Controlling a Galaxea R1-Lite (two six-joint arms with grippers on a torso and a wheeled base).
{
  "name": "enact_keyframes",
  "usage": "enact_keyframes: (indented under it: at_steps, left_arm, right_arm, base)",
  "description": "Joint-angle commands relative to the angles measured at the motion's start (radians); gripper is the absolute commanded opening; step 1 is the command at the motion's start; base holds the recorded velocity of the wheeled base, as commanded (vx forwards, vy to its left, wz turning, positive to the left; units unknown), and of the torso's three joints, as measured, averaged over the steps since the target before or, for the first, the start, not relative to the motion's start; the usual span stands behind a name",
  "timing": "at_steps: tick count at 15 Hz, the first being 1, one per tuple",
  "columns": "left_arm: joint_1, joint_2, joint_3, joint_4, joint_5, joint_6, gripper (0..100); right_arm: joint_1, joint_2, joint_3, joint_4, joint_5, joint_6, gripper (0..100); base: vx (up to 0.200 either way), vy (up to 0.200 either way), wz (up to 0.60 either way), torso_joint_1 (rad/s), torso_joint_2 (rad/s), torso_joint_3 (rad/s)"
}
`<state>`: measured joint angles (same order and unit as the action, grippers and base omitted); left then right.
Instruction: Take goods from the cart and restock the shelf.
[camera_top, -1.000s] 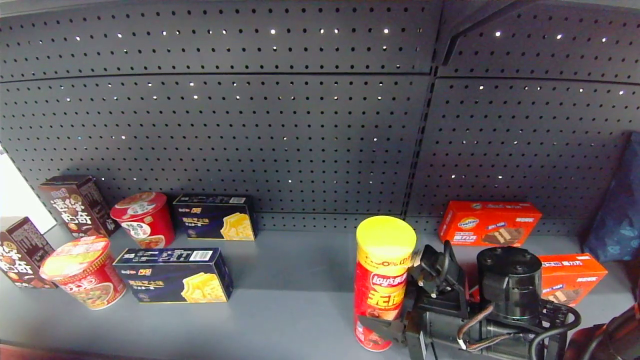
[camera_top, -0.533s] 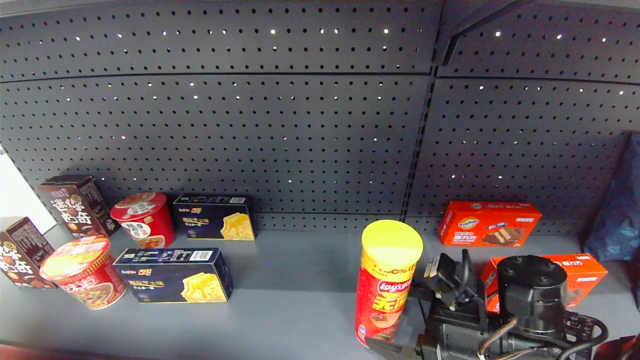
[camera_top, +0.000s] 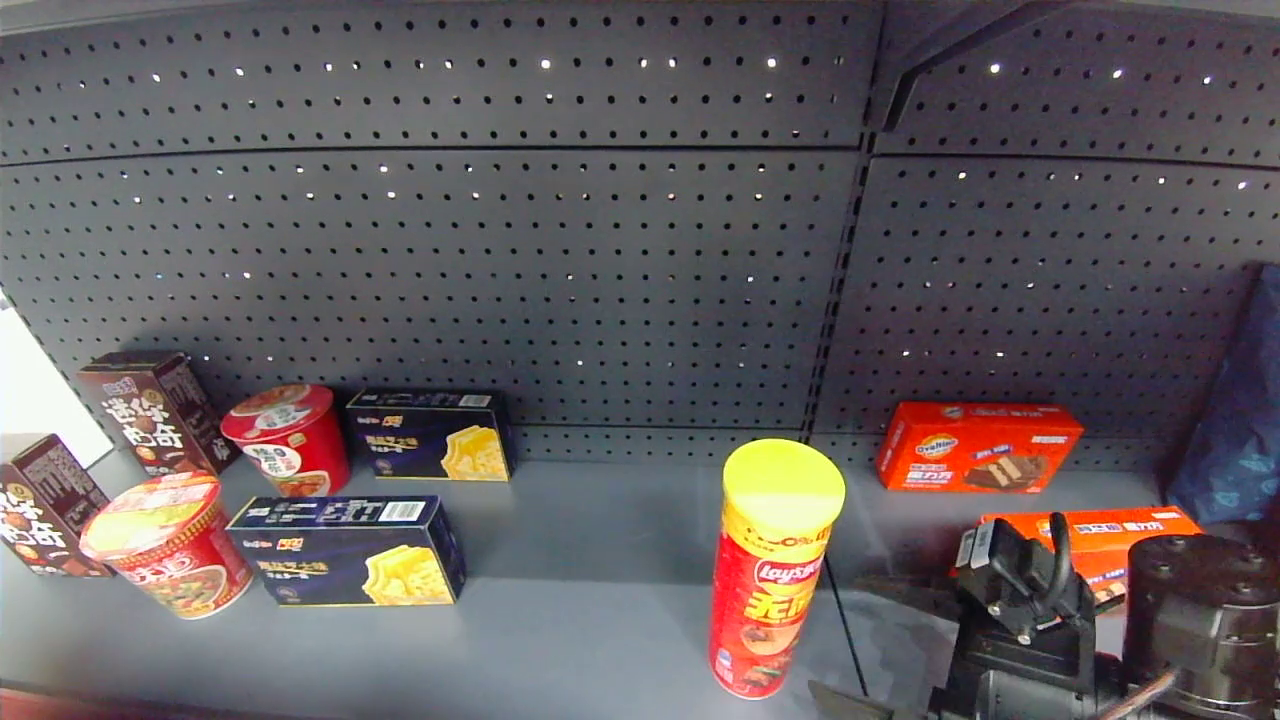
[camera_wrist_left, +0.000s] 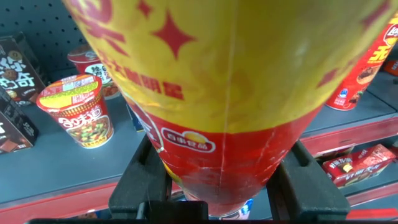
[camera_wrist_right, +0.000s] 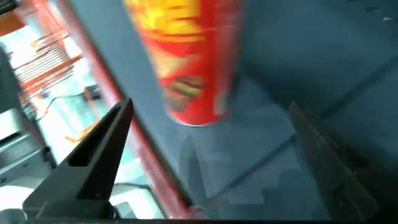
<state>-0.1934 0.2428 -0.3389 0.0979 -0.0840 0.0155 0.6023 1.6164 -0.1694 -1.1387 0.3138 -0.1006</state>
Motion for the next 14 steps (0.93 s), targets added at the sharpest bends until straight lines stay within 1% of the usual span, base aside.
enact_keyframes:
  at_steps: [1,3,5,8,10,14]
  left_arm:
    - [0.0,0.0,0.0,0.0,0.0,0.0,0]
    - [-0.003,0.001,0.0,0.0,-0.002,0.0,0]
    - [-0.003,0.001,0.003,0.0,-0.002,0.0,0]
    - [-0.004,-0.013,0.017,0.0,-0.003,0.0,0]
    - [-0.004,-0.014,0.031,0.0,-0.005,-0.002,0]
    - [-0.006,-0.016,0.032,0.0,-0.006,-0.003,0]
  right_arm:
    - [-0.019,-0.018,-0.002,0.002,-0.004,-0.001,100]
    - [-0.022,-0.012,-0.018,0.002,-0.027,0.001,100]
    - [-0.026,-0.016,-0.018,0.002,-0.027,0.001,100]
    - [-0.015,-0.098,-0.006,0.008,-0.029,-0.001,100]
    - [-0.004,-0.13,0.024,0.007,-0.022,-0.002,100]
    - [0.027,-0.093,0.024,0.001,0.016,-0.002,100]
  base:
    - [0.0,0.0,0.0,0.0,0.0,0.0]
    - [0.0,0.0,0.0,0.0,0.0,0.0]
    - [0.0,0.0,0.0,0.0,0.0,0.0]
    - [0.0,0.0,0.0,0.0,0.0,0.0]
    - [0.0,0.0,0.0,0.0,0.0,0.0]
    - [0.0,0.0,0.0,0.0,0.0,0.0]
